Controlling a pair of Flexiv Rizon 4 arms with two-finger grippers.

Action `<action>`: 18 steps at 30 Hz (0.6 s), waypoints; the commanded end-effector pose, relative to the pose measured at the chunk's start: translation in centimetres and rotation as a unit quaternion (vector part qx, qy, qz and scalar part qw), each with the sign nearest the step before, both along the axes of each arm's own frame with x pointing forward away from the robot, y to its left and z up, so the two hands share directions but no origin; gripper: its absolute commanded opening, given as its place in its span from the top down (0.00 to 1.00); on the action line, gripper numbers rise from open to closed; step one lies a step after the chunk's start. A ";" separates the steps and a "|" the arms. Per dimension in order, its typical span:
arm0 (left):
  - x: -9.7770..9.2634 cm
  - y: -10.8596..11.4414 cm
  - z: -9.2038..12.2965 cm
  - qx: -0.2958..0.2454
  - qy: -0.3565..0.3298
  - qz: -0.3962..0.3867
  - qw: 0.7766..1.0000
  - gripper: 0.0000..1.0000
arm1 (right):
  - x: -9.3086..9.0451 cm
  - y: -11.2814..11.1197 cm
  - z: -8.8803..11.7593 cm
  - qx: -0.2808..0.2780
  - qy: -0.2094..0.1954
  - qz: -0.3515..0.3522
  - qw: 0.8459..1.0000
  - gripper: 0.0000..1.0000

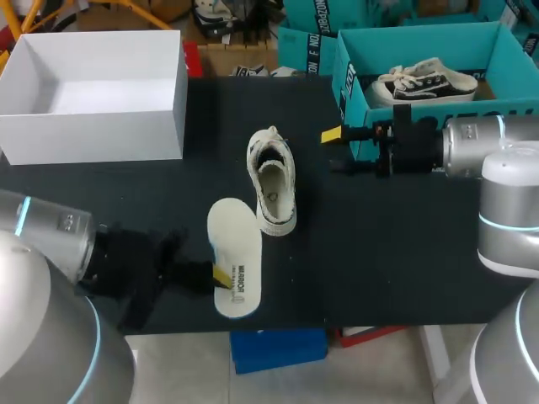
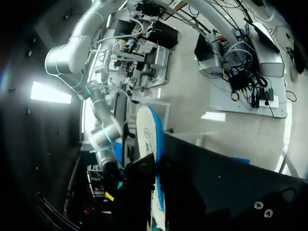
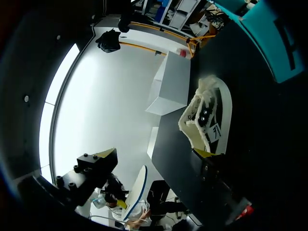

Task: Take the shoe out of the shoebox, open the shoe tongue, remove and reinsert the insole, then place the shoe into the shoebox

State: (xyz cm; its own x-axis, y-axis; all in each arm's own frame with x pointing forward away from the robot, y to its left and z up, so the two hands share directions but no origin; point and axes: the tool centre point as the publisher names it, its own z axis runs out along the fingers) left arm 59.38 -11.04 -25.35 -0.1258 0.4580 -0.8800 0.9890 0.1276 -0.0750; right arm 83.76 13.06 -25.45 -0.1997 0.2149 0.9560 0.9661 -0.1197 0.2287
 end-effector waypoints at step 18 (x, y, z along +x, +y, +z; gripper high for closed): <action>6.4 -0.7 -3.6 -0.161 -0.109 0.105 0.975 1.00 | 0.0 0.2 -0.1 -0.001 0.000 -0.001 1.000 0.00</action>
State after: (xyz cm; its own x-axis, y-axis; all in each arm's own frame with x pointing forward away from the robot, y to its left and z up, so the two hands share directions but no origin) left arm 64.26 -9.93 -28.61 0.0166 0.1372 -0.9904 0.9446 0.3226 0.0605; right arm 83.80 13.08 -25.43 -0.1993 0.2165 0.9557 0.9664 -0.1183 0.2284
